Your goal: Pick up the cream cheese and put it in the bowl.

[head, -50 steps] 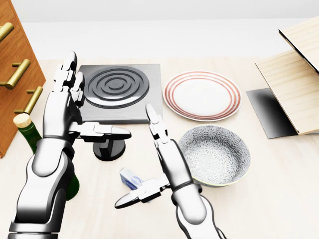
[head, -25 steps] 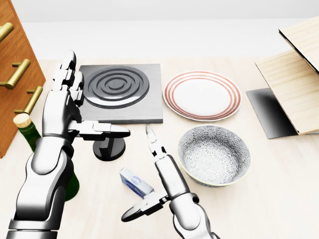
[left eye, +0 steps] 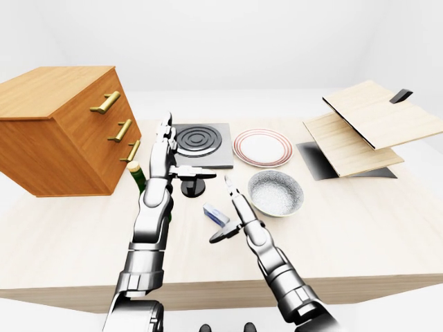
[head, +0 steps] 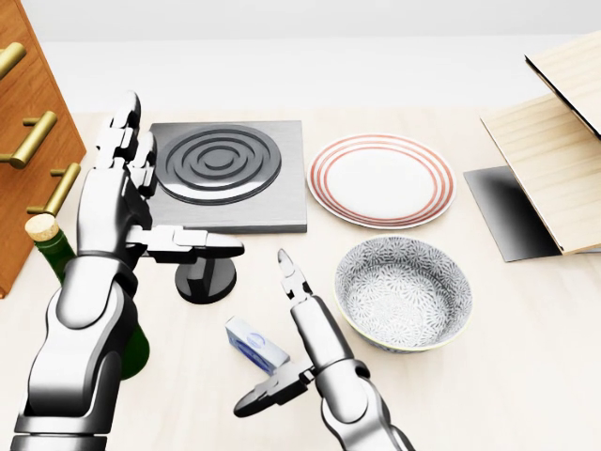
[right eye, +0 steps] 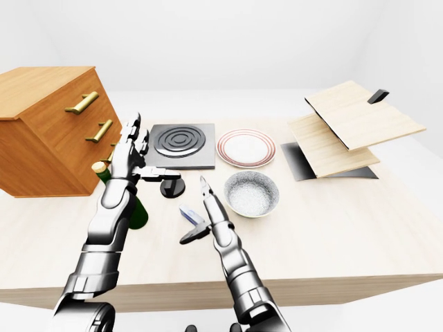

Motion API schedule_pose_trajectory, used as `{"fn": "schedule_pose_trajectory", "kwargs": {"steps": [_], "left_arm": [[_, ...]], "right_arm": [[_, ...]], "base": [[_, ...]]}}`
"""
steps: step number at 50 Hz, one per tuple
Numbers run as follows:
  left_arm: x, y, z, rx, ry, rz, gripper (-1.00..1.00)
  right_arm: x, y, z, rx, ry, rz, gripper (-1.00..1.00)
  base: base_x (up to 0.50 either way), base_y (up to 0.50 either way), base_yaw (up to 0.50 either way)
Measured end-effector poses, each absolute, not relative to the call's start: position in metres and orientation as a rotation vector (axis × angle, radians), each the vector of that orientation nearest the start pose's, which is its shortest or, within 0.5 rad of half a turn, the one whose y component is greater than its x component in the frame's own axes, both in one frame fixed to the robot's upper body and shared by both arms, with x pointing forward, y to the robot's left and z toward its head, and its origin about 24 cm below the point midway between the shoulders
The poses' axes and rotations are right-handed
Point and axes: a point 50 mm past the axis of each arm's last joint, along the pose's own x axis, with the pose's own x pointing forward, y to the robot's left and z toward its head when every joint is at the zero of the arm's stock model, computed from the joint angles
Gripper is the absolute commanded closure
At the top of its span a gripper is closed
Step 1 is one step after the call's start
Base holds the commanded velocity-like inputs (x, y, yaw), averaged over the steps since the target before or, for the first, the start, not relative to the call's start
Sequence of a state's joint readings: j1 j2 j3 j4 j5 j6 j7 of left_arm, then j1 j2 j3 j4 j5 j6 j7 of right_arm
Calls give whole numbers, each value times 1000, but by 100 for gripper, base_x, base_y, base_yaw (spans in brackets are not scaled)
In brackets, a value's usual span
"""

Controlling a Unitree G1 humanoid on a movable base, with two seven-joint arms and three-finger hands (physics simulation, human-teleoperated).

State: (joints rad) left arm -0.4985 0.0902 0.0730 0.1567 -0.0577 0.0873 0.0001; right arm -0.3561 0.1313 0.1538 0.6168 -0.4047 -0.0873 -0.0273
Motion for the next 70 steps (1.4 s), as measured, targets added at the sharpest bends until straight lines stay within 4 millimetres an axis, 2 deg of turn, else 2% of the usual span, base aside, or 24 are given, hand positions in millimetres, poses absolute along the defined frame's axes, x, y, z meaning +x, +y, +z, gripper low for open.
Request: {"fn": "schedule_pose_trajectory", "kwargs": {"steps": [20,21,22,43,51,59,70], "left_arm": [[339,147,142,12,-244,-45,-100],[339,147,142,12,-245,-45,-100],[339,147,142,12,-245,-45,-100],[335,148,157,-15,-309,-47,-100],[333,147,160,-24,-322,-50,-100],[335,143,153,-16,-296,-63,-100],[338,140,146,-6,-261,-73,-100]], "right_arm": [[295,-49,-8,-397,179,330,-100],[295,-49,-9,-401,182,329,-40],[295,-49,-10,-407,184,325,100],[295,-52,-18,-409,226,285,100],[295,-53,-14,-413,196,258,100],[295,-51,22,-383,20,246,100],[291,-54,102,-345,-301,268,100]], "base": [[0,0,0],[0,0,0],[0,0,0],[0,0,0],[0,0,0],[0,0,0],[0,0,0]]}}
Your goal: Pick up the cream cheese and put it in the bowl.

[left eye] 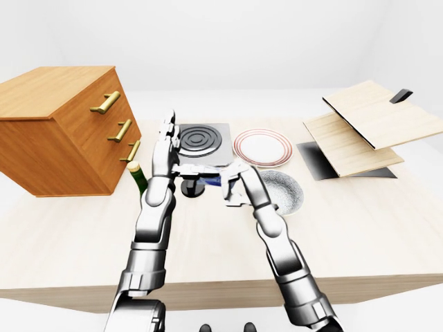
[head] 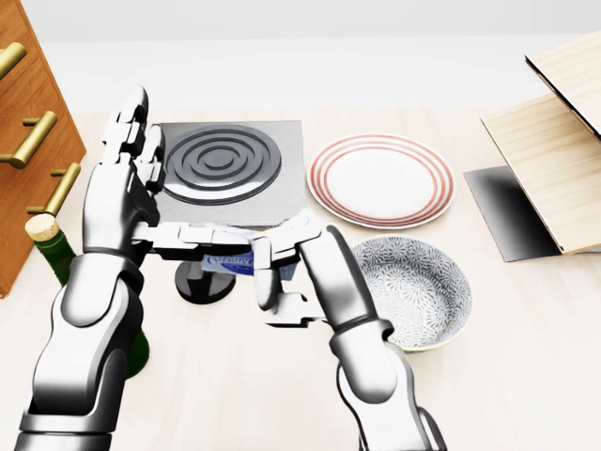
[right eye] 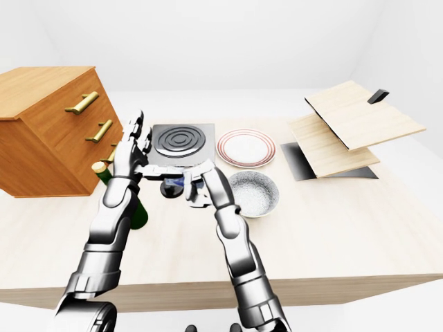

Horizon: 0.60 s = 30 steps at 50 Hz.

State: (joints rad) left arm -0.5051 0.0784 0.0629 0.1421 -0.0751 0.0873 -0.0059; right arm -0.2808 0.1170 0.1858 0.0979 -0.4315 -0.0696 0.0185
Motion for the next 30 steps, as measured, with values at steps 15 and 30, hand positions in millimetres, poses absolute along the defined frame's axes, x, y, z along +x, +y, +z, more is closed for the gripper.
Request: {"fn": "schedule_pose_trajectory", "kwargs": {"steps": [15,30], "left_arm": [[342,142,146,-11,-252,-71,-100],[343,141,145,-15,-246,-72,-100]], "right_arm": [[293,-91,145,-438,-448,259,100],[296,-111,146,-511,-443,247,100]], "base": [[0,0,0],[0,0,0]]}}
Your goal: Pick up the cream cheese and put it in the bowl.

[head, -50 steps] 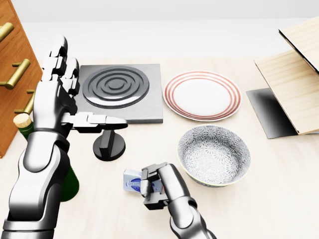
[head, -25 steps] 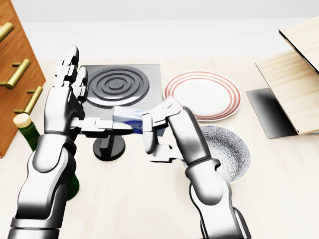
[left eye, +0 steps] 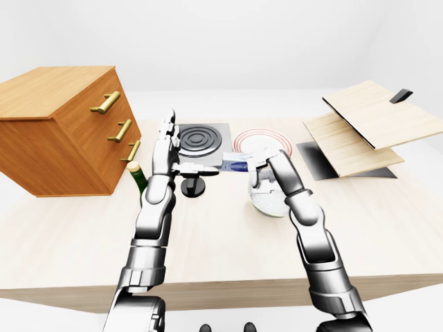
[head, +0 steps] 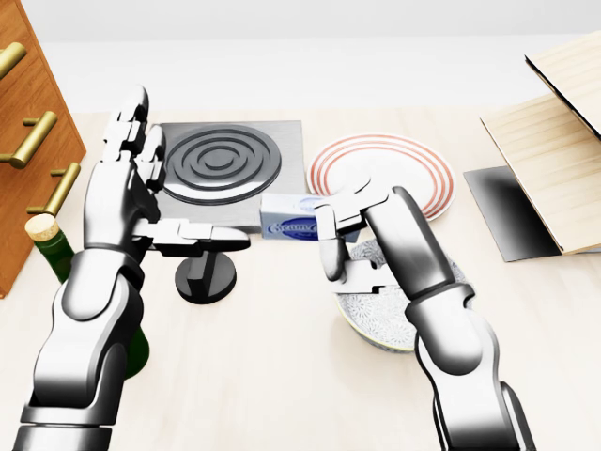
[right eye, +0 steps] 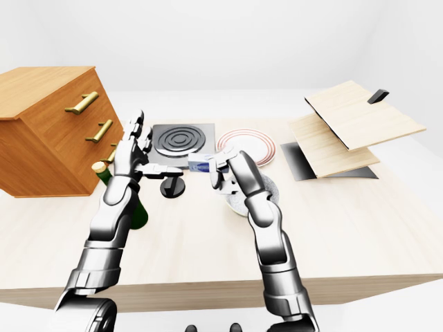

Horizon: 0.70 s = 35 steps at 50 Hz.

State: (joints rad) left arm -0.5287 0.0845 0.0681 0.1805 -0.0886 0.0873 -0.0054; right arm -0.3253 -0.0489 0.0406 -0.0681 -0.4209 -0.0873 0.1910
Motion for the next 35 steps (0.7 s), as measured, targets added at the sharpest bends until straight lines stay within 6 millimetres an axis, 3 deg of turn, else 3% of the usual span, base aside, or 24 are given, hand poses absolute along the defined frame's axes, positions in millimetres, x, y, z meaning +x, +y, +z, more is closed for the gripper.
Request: {"fn": "schedule_pose_trajectory", "kwargs": {"steps": [14,35], "left_arm": [[342,139,142,-15,-236,-80,-100],[342,136,140,-16,-228,-86,-100]], "right_arm": [[307,-144,156,-613,-431,177,100],[298,-193,150,-757,-320,150,100]], "base": [[0,0,0],[0,0,0]]}}
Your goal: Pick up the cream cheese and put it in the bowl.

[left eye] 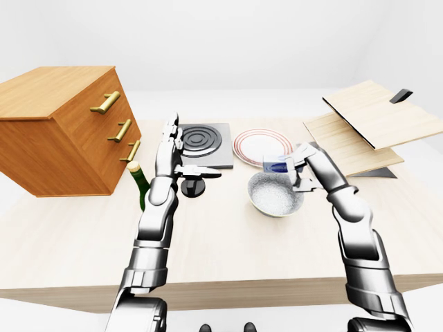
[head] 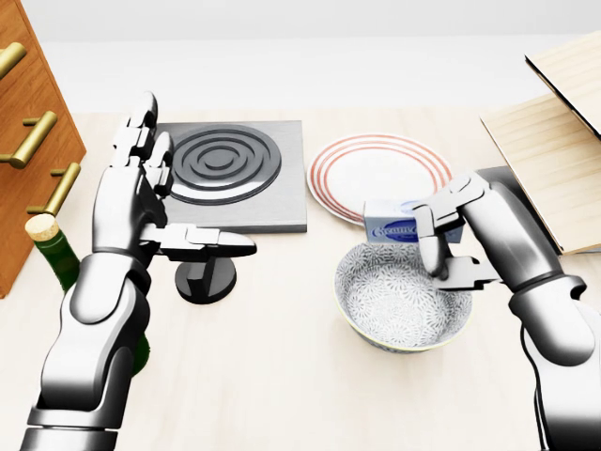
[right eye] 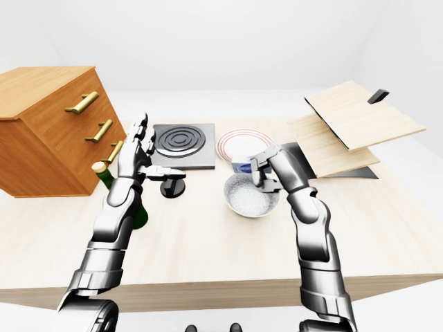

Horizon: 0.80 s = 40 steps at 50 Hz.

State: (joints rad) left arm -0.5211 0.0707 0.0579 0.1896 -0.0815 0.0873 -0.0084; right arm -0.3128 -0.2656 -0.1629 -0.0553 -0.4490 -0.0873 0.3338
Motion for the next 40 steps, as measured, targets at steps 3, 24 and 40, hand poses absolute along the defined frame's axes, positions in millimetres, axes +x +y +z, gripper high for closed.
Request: {"fn": "schedule_pose_trajectory", "kwargs": {"steps": [3,24,40], "left_arm": [[342,136,139,-16,-227,-86,-100],[341,135,140,-20,-230,-89,-100],[340,135,139,-22,-231,-89,-100]], "right_arm": [[298,-199,148,-776,-297,147,100],[315,-223,112,-866,-94,88,100],[323,-216,104,-889,-64,103,100]], "base": [[0,0,0],[0,0,0],[0,0,0]]}}
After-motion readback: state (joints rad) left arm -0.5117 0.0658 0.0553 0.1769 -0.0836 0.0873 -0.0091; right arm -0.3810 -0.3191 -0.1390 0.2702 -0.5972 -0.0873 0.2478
